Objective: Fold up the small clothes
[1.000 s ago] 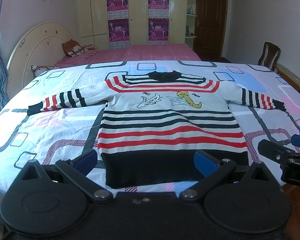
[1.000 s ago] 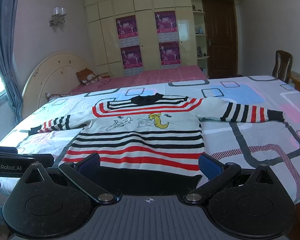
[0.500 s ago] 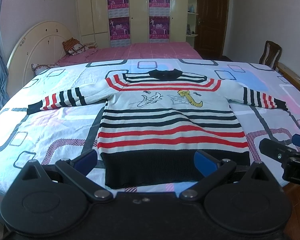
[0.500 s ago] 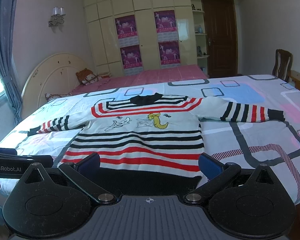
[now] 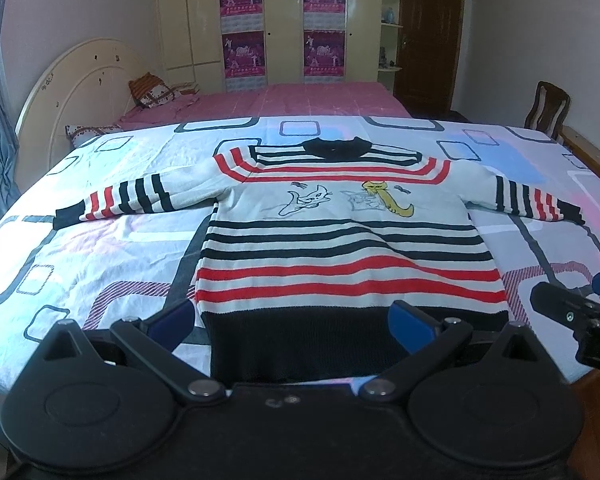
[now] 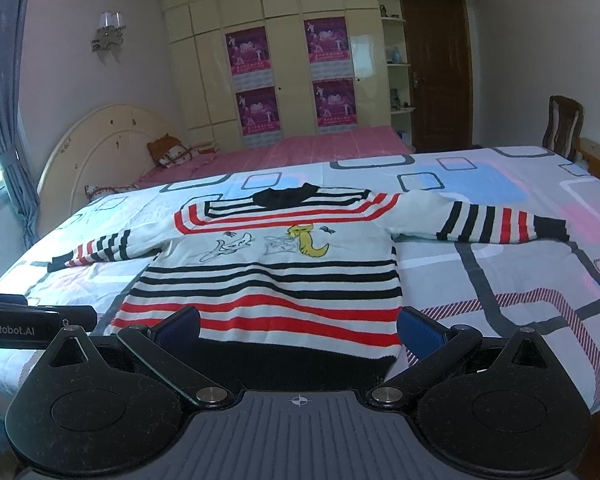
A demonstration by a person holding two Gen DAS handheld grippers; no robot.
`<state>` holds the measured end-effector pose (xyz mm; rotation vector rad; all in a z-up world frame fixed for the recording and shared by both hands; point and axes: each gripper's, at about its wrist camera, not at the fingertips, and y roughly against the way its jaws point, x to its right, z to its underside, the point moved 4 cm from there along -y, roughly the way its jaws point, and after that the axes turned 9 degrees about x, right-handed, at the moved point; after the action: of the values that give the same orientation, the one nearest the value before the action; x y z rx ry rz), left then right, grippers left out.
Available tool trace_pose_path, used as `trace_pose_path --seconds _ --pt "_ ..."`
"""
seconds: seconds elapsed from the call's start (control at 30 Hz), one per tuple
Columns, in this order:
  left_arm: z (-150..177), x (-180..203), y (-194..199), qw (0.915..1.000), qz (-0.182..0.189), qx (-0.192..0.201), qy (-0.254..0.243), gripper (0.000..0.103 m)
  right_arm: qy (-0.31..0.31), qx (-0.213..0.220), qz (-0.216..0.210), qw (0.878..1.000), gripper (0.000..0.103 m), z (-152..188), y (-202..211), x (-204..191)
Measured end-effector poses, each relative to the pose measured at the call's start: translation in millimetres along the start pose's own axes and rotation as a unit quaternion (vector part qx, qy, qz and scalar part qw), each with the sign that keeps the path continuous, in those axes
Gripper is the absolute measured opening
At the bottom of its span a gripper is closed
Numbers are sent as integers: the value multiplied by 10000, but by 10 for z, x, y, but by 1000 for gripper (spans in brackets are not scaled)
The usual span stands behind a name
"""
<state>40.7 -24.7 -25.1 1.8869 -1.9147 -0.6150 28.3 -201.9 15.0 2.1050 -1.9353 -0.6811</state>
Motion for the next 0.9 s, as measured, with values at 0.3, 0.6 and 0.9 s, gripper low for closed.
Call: trace_pose_path --seconds 0.3,0.6,0.9 --pt "-236 -106 -450 9998 170 -37 114 103 182 37 198 9996 103 -101 -356 -13" --pt "-541 -192 -1096 9991 422 -49 -68 103 97 105 563 9983 103 -333 -905 14" --pt "-750 -245 -1688 9979 597 -193 -158 103 -110 70 955 9953 103 -507 -1370 215"
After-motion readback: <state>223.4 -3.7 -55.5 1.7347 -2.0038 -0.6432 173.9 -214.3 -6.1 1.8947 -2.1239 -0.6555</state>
